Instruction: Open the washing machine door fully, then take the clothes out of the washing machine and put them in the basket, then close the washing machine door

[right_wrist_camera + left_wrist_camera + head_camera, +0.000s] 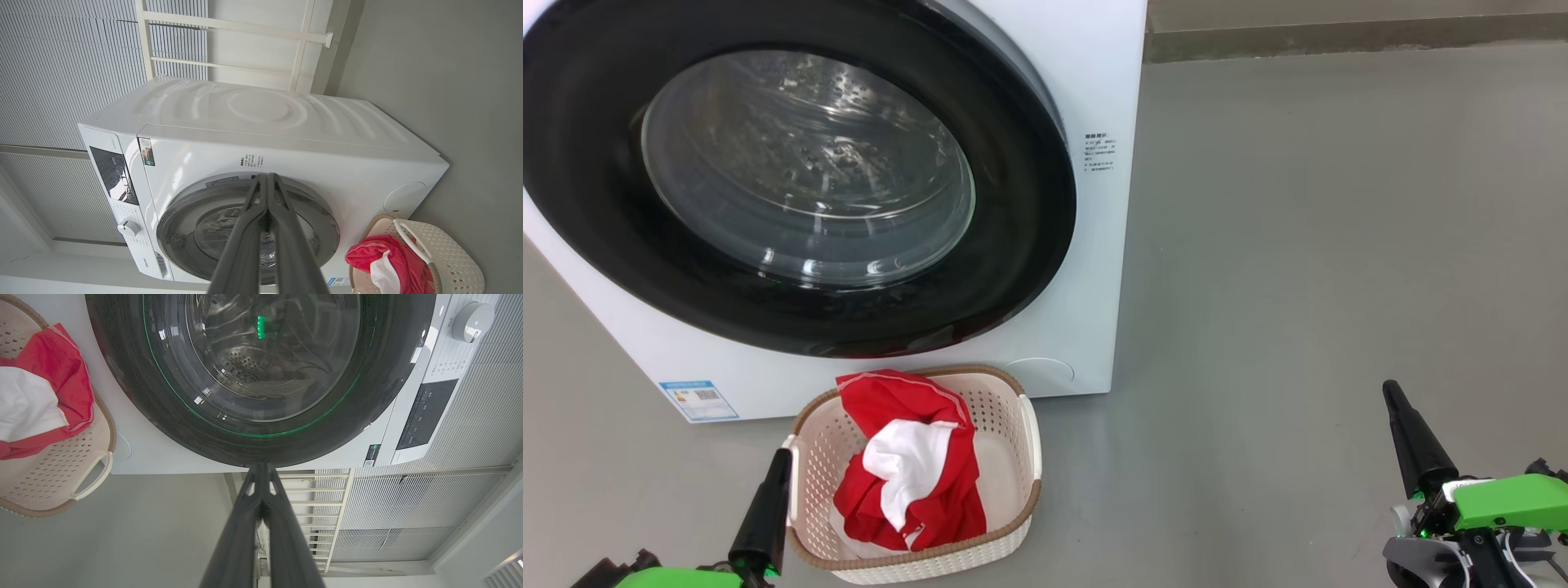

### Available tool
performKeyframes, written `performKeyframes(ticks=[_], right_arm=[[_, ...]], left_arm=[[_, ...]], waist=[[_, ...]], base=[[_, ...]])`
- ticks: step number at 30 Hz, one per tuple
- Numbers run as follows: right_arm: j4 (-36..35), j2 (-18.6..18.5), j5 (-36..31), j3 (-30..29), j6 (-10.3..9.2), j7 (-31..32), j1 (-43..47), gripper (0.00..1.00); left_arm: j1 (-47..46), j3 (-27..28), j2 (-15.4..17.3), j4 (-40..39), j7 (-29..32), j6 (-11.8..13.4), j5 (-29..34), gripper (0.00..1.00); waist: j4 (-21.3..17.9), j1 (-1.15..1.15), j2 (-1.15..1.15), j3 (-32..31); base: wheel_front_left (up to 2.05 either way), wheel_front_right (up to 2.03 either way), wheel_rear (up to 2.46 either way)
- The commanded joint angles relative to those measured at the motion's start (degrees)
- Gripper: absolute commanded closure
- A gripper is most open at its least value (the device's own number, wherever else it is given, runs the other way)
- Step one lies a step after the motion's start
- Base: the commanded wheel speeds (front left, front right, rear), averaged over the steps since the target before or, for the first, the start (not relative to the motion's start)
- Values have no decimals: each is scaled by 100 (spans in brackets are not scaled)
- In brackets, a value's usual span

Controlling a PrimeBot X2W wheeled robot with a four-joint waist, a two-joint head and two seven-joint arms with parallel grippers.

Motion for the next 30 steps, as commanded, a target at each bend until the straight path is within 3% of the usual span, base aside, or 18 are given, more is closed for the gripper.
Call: performKeyframes(ticks=[1,30], right_arm=[[-167,-41,-41,90,2,36,-241,100],[-166,-24,-62,65,2,56,-243,100]], left_arm=[[-232,211,45,-115,20,2,35,100],[-233,227,34,-115,33,2,48,100]], waist=[[0,0,0,0],[0,0,0,0]], base=[[0,0,0],[0,0,0]])
